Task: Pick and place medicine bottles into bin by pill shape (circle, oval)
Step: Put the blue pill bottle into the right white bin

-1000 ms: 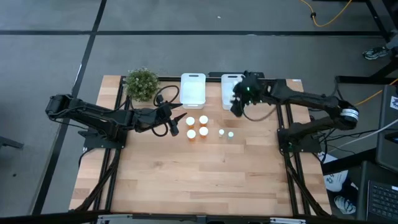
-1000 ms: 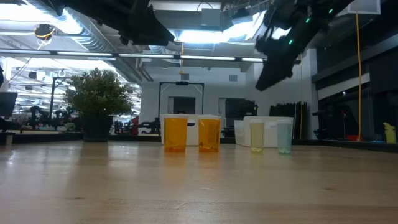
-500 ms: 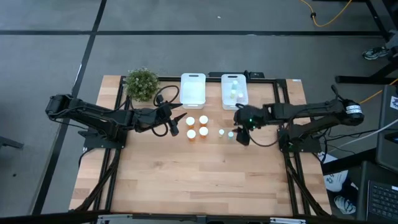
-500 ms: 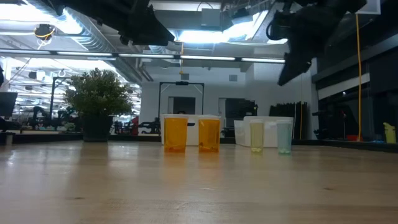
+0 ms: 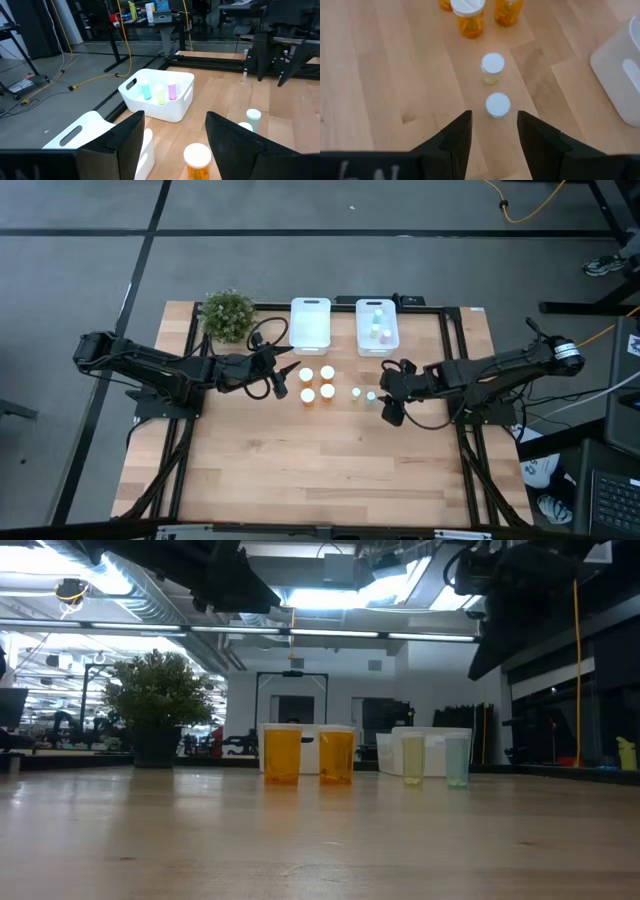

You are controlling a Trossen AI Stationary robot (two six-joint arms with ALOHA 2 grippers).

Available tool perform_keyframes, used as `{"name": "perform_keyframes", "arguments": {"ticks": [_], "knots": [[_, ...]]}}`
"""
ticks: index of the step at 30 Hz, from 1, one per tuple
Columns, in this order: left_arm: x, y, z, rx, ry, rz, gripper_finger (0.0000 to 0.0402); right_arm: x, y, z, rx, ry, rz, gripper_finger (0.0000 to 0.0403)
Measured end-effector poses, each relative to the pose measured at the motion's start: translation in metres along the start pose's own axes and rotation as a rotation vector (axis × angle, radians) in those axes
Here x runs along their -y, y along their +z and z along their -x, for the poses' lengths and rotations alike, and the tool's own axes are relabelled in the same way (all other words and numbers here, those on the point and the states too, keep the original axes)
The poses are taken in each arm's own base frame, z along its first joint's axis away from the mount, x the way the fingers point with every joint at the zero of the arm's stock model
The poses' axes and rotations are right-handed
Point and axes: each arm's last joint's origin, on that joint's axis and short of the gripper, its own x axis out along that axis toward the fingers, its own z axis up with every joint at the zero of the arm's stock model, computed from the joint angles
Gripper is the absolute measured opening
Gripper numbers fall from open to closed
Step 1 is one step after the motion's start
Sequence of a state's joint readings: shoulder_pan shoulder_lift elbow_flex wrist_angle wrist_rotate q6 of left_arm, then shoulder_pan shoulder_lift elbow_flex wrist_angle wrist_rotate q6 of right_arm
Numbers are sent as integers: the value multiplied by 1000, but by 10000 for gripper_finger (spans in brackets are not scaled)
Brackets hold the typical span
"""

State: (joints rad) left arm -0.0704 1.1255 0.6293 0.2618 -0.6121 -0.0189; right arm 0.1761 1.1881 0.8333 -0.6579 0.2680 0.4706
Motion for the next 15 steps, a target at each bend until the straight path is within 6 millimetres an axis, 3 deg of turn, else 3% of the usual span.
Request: {"name": "perform_keyframes", "arguments": {"ticks": [15], "knots": [[0,0,0,0,0,4,204,1,0,0,0,-4,-55,159]]}}
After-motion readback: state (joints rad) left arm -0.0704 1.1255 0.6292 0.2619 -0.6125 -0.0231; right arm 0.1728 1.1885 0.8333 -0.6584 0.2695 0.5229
